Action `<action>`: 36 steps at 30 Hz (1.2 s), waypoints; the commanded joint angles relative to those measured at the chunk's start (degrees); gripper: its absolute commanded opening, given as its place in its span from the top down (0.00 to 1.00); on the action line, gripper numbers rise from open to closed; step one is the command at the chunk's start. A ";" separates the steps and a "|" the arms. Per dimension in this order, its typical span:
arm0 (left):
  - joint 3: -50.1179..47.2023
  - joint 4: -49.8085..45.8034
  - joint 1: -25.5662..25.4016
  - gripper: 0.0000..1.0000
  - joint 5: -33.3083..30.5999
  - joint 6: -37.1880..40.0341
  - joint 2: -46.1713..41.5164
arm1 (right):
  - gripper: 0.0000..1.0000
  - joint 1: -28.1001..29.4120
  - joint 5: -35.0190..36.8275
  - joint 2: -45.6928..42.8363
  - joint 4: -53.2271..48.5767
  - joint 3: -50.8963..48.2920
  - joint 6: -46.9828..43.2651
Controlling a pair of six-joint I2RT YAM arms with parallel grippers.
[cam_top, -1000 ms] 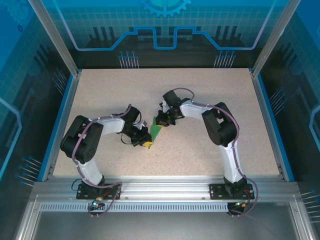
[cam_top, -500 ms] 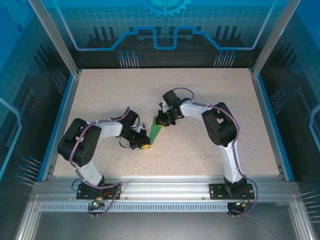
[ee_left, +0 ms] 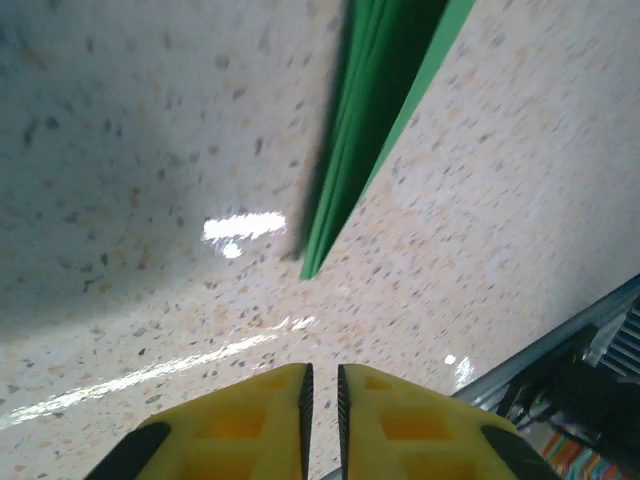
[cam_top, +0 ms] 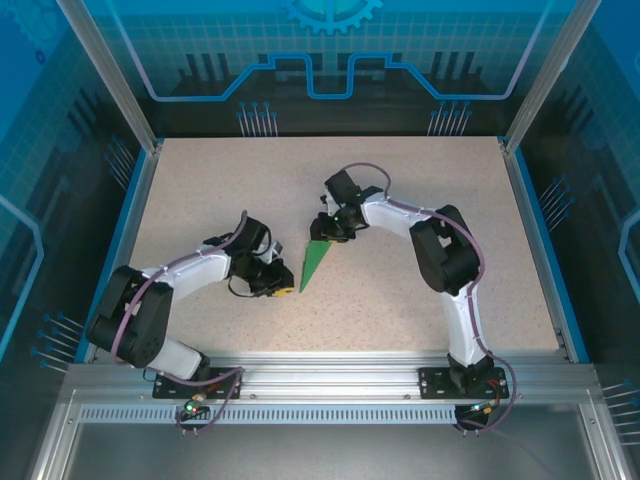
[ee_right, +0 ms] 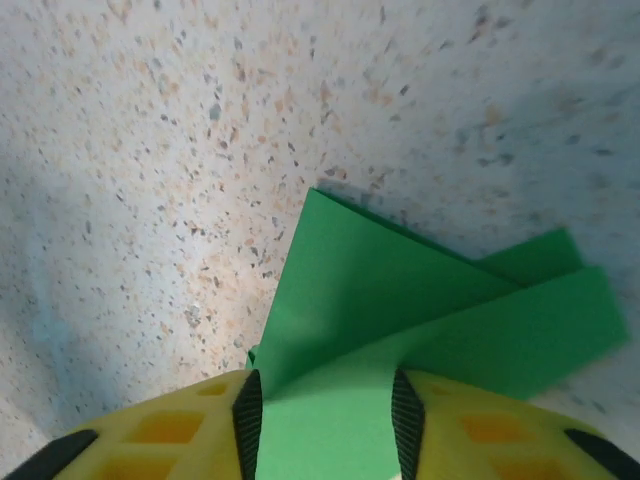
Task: Fold a paper plane with a square sheet of paper (fold left side to right side)
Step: Fold the wing for the fifth time at the center of the table, then turn over the paper plane at the center of the table.
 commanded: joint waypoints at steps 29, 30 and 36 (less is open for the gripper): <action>1.56 -1.91 2.36 0.42 -25.49 -3.16 -14.92 | 0.81 9.32 14.60 -1.96 -20.08 7.65 20.23; 1.61 -1.92 2.45 0.42 -25.57 -3.13 -15.01 | 0.87 9.43 14.64 -2.77 -20.01 7.42 19.64; 3.22 -2.88 2.49 0.41 -26.95 -2.70 -15.47 | 1.00 10.76 14.35 -10.10 -18.33 4.38 14.38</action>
